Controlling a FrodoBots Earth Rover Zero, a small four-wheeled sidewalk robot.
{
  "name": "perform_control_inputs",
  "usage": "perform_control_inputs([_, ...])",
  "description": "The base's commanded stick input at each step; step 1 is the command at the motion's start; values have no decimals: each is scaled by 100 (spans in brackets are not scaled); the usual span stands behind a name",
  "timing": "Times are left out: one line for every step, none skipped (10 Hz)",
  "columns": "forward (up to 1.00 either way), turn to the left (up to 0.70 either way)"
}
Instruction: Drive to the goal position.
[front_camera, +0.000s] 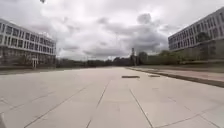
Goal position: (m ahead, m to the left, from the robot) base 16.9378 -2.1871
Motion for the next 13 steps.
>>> perform_control_inputs([70, 0])
perform_control_inputs([70, 0])
perform_control_inputs([70, 0])
perform_control_inputs([70, 0])
perform_control_inputs([70, 0])
perform_control_inputs([70, 0])
perform_control_inputs([70, 0])
perform_control_inputs([70, 0])
perform_control_inputs([70, 0])
perform_control_inputs([70, 0])
perform_control_inputs([70, 0])
perform_control_inputs([70, 0])
perform_control_inputs([70, 0])
